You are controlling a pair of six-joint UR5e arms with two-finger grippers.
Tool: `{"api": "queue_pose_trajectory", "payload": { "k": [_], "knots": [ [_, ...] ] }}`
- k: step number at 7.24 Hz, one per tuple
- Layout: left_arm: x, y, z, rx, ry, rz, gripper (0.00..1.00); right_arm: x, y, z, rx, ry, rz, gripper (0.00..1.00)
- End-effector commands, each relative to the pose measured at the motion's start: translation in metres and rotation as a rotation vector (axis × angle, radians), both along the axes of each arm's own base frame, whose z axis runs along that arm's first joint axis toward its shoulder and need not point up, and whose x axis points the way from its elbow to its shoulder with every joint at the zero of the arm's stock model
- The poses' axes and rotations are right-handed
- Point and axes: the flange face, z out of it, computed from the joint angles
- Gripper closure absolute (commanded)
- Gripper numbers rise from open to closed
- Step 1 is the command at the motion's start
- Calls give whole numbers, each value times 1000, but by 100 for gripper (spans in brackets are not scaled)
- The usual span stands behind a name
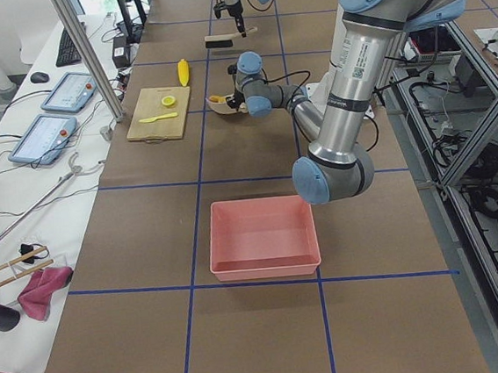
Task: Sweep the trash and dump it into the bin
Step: 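Tilt the dustpan upward with the left gripper while the right holds the brush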
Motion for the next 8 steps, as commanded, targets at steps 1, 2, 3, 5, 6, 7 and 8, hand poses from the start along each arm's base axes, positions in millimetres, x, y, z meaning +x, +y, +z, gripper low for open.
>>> {"api": "queue_pose_trajectory", "payload": {
  "k": [1,2,3,5,6,7,8],
  "knots": [
    [1,-2,-5,-20,13,-22,100,-1,-1,4,-7,5,-1,75],
    [1,-4,-7,-19,14,-41,100,-2,-2,7,-10,7,-2,72],
    [3,-5,-10,-34,25,-49,100,-3,-2,9,-13,10,-3,69],
    [4,-6,-10,-40,40,-55,100,-4,-4,6,-10,7,-2,70],
    [5,-7,-10,-48,58,-62,100,-13,-13,-10,24,-13,-11,100],
    [3,-8,-6,-40,98,-81,100,-15,-24,-25,60,-17,-7,100],
    [0,-7,-6,-52,140,-95,100,-11,-33,-24,170,12,-60,100]
  ]
}}
